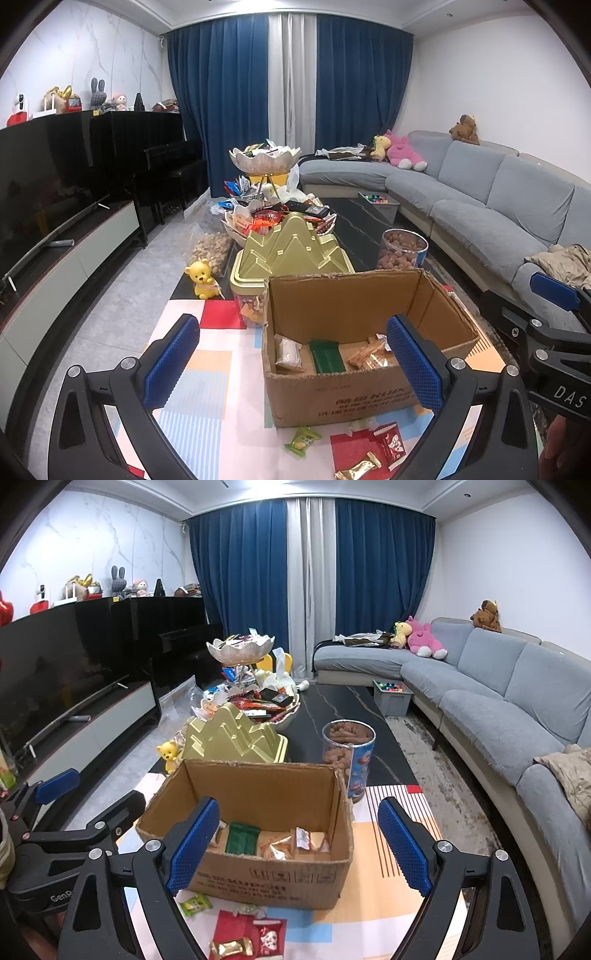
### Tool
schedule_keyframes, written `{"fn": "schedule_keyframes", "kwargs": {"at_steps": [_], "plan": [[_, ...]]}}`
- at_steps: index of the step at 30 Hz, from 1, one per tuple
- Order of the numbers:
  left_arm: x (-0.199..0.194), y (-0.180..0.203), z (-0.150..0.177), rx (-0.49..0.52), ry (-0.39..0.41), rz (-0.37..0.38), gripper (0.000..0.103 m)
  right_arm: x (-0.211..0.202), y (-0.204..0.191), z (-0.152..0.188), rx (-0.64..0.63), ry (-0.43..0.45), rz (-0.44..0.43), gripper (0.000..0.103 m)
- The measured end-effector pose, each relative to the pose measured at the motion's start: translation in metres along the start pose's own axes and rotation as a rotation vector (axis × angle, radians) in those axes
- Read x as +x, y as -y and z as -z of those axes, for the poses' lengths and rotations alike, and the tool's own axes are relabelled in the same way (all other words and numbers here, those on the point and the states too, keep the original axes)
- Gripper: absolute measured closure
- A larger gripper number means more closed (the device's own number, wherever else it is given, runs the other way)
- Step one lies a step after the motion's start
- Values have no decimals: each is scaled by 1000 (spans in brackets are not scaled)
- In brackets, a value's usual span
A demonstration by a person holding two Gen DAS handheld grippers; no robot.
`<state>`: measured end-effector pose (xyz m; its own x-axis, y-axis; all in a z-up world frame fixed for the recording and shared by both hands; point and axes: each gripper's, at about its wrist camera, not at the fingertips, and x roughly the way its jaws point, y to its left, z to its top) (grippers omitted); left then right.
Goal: Organize snacks
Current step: 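Withdraw both grippers from the box back toward the remaining snacks, then move the left gripper to the gold-wrapped candy while the right approaches the red-and-white packet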
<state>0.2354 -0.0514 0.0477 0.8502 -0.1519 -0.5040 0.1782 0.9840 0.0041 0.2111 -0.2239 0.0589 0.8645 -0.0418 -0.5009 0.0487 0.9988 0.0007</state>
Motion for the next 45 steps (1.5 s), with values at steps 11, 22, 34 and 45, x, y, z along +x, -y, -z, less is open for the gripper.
{"fn": "schedule_keyframes", "kwargs": {"at_steps": [11,22,34,45], "plan": [[-8,-4,21,11,-29,2,0,-6,-6,16,1,-24,1,14],[-11,-11,43,21,-54,8,0,-5,-16,35,-11,-56,2,14],[-5,6,84,91,-117,48,0,1,-11,62,-12,-118,6,14],[11,23,116,206,-204,127,2,20,-11,91,-43,-220,-7,15]]}}
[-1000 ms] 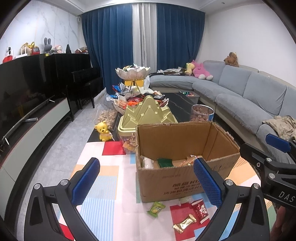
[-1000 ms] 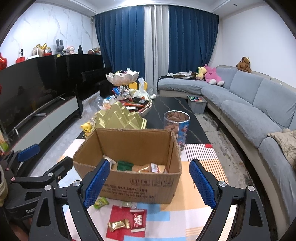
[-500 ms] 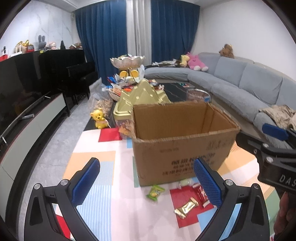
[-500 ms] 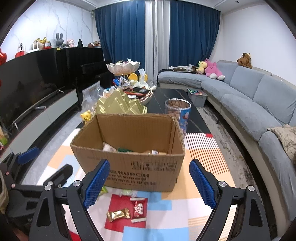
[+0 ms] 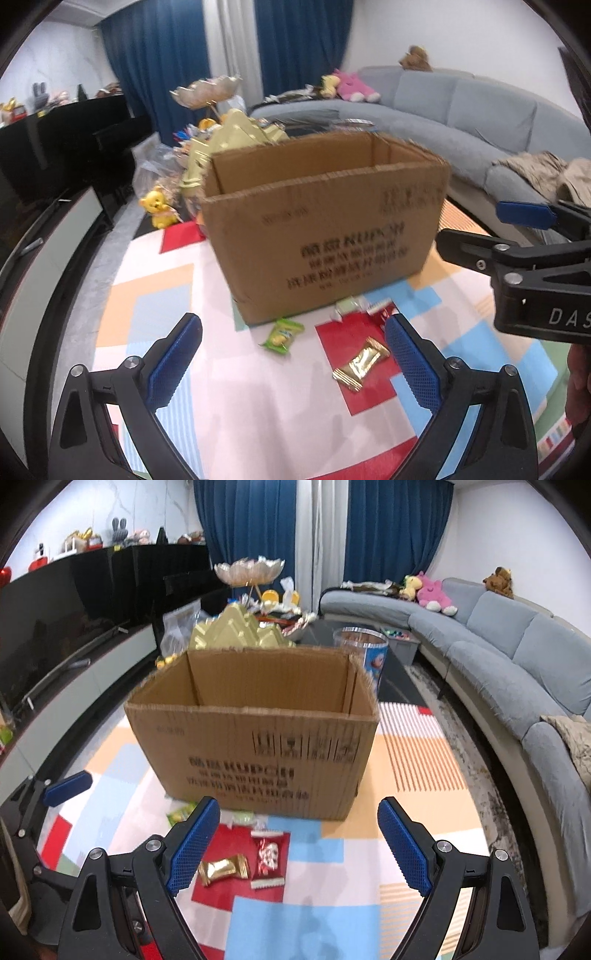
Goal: Organize snacks
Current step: 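Move the left gripper to the gold-wrapped candy while the right approaches the red-and-white packet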
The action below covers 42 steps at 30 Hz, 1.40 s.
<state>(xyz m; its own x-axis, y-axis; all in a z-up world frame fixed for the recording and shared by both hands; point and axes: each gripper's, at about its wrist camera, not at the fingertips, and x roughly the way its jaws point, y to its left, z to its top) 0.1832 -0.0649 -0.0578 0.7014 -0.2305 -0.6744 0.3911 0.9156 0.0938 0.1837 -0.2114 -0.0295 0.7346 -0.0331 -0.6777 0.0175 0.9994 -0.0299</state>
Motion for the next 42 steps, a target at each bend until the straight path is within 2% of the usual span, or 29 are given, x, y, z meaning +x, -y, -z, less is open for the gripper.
{"fn": "schedule_keyframes", "kwargs": {"at_steps": [4,9,10,15,21,23,28,31,34,40,42], "plan": [[9,7,4,46,-31,39,5,12,-2,10,-12,-57,-12,16],[22,14,11,78,-79,111,9,28,-2,17,-19,-136,-37,23],[27,15,12,84,-95,130,10,32,-2,19,-18,-153,-42,28],[43,18,14,109,-155,192,20,48,-3,23,-31,-227,-63,34],[61,22,13,139,-217,251,24,66,-4,25,-30,-300,-93,34],[67,25,12,160,-246,274,29,73,-4,25,-25,-336,-107,34],[77,32,7,217,-320,285,36,87,-4,23,-37,-425,-121,34],[79,36,1,252,-349,300,37,97,-7,21,-41,-470,-137,34],[84,42,-2,283,-390,316,37,104,-8,20,-40,-502,-144,35],[97,53,-2,312,-461,342,44,115,-9,20,-39,-541,-137,35],[102,54,-1,314,-480,340,46,121,-6,17,-34,-552,-137,38]]}}
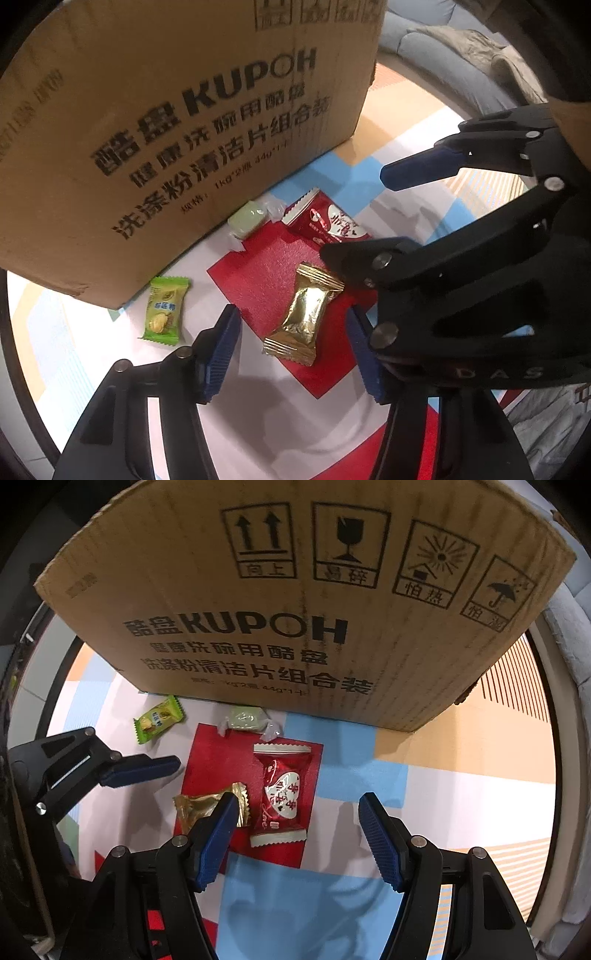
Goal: Organize snacks
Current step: 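Close the left gripper on the gold candy while the right grips the red-and-white packet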
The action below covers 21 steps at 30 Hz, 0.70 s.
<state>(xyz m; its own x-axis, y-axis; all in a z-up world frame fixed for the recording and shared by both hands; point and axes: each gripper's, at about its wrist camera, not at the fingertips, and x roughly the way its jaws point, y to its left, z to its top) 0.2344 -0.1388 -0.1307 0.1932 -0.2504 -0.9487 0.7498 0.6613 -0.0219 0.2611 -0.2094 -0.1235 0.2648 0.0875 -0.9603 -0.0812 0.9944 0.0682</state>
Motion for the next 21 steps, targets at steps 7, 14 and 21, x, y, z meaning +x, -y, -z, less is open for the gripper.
{"fn": "schedule_keyframes", "kwargs": {"at_steps": [7,14,21], "plan": [[5,-4,-10,-2,-15,18,48,20,7,-9,24,-43,-25,47],[5,-7,-20,13,-14,-3,66,27,10,-13,28,-40,-30,58],[1,-22,-16,5,-4,-1,82,29,3,-15,7,-33,-11,80]]}}
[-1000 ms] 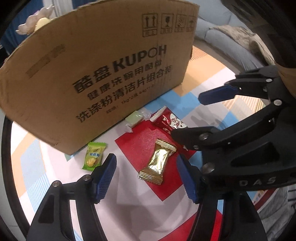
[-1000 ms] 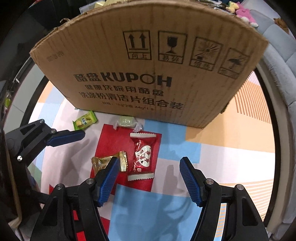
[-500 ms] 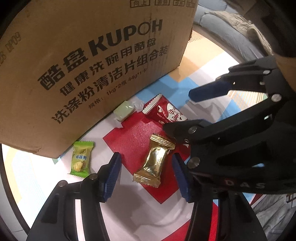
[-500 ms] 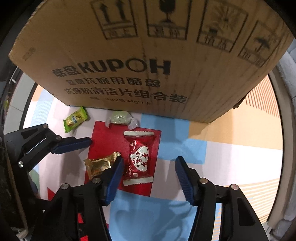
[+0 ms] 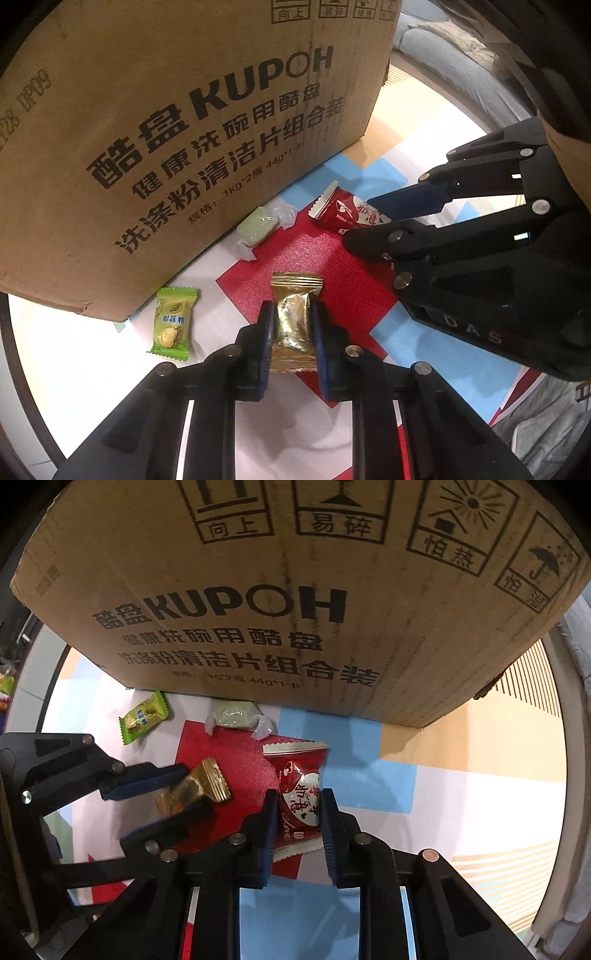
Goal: Organize snacks
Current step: 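Close the left gripper on the gold candy while the right grips the red-and-white packet, then lift the gold candy and red-and-white packet and carry them over the box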
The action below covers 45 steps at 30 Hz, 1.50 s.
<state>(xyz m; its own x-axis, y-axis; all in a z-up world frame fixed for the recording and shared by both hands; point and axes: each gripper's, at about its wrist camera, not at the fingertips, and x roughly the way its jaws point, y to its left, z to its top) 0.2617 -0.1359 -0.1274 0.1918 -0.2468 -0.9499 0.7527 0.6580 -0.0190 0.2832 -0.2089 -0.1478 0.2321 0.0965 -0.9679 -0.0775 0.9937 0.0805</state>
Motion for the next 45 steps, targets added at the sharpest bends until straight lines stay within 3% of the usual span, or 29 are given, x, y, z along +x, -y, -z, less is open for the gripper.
{"fn": "schedule_keyframes", "kwargs": {"at_steps": [20,35,45], "plan": [[-12,-3,35,-95,49,-46,83,-26,-6,32,3,68,12,80],[-44,5,59,-211,135,-106,83,-37,-13,51,14,141,45,80],[-67,5,72,-282,228,-192,83,-59,-22,62,5,213,64,80]]}}
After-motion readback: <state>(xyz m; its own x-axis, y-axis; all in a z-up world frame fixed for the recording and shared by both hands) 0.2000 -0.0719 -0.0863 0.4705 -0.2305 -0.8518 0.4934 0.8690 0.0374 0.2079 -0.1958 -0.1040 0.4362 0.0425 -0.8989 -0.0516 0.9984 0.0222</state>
